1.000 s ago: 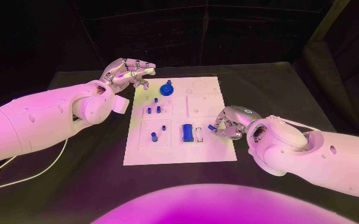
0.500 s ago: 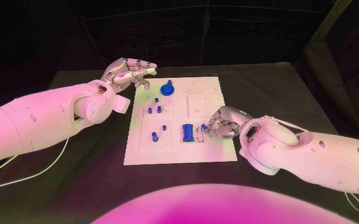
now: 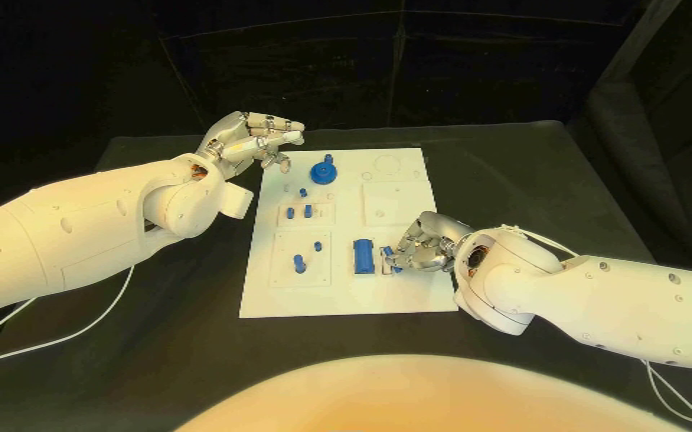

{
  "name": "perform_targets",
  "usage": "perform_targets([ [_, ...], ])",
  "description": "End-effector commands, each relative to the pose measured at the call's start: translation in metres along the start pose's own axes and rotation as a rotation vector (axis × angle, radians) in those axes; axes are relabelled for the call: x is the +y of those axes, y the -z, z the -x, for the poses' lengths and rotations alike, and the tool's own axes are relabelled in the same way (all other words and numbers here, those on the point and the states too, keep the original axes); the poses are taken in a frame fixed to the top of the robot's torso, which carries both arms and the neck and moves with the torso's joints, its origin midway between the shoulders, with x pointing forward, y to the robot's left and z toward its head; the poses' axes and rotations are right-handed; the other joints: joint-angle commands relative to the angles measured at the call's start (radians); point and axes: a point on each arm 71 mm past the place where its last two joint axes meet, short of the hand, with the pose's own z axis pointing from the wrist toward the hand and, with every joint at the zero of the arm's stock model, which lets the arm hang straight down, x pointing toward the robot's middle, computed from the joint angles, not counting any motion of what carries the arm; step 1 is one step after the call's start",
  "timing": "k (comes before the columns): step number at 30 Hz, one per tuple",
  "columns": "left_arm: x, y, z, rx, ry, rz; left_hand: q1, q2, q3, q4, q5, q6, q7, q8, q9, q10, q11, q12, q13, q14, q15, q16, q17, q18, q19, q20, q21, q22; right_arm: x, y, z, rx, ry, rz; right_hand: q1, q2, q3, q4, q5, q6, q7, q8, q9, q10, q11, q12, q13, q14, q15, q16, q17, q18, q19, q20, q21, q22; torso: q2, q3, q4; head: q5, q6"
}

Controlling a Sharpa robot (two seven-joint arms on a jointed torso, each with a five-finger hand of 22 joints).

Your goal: Assemble the parts on the task board

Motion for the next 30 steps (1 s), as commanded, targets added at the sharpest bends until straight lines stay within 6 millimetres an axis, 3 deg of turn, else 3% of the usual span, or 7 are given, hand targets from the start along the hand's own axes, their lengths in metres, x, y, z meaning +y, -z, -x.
perform_targets([
  [1,-0.0014,-0.0007,-0.002,0.011,0.009,-0.007,-0.002,0.01,-0.007,0.001,-0.003,0.0,-0.001,0.003,0.001,-0.006,-0.003,0.007,0.001,-0.009,0.001,-0.001,-0.001,0.019,0.0,0.003,-0.003,-0.001,-0.0005,-0.0011,-0.0025,0.035,-0.011,-0.03,-0.01,0.004,-0.001,0.005,0.005,0.008,0.003,-0.003,0.001,0.008,-0.001,0.004,0.001,0.078,-0.003,0.004,0.115,-0.007,0.008,0.0,0.002,0.095,0.0,0.0004,-0.0009,0.0,0.0],
  [17,-0.0014,-0.0007,-0.0022,0.013,0.01,-0.005,-0.001,0.01,-0.008,0.001,-0.003,0.0,-0.001,0.003,0.0,-0.007,-0.003,0.008,0.001,-0.01,0.001,-0.001,-0.002,0.019,0.0,0.003,-0.004,-0.002,0.0006,-0.0055,-0.0033,0.028,-0.016,-0.043,-0.049,0.003,-0.004,0.029,0.012,0.027,-0.004,0.0,0.013,0.012,-0.005,0.009,0.006,0.079,-0.007,0.006,0.118,-0.008,0.01,-0.004,0.004,0.098,0.0,0.0001,-0.0009,0.002,0.0],
  [22,-0.0014,-0.0008,-0.0024,0.014,0.01,-0.005,-0.001,0.01,-0.008,0.001,-0.003,0.0,-0.001,0.003,0.0,-0.007,-0.003,0.008,0.001,-0.01,0.001,-0.001,-0.002,0.019,0.0,0.003,-0.004,-0.003,0.0032,-0.006,-0.0046,0.031,-0.015,-0.033,-0.08,0.002,-0.019,0.05,0.043,0.043,-0.011,0.009,0.025,0.016,-0.011,0.011,0.009,0.079,-0.011,0.007,0.121,-0.008,0.01,-0.008,0.004,0.099,0.0,0.0005,-0.0016,0.002,0.0],
  [30,-0.0012,-0.0008,-0.0026,0.016,0.011,-0.003,-0.001,0.01,-0.008,0.001,-0.003,0.0,-0.001,0.003,0.0,-0.007,-0.003,0.008,0.001,-0.01,0.001,-0.001,-0.002,0.019,0.0,0.003,-0.004,-0.003,0.0069,-0.0059,-0.0058,0.033,-0.014,-0.013,-0.101,0.01,-0.036,0.069,0.048,0.064,-0.022,0.025,0.043,0.021,-0.019,0.018,0.014,0.081,-0.018,0.011,0.127,-0.009,0.012,-0.013,0.005,0.101,0.001,0.0003,-0.0013,0.001,0.0],
])
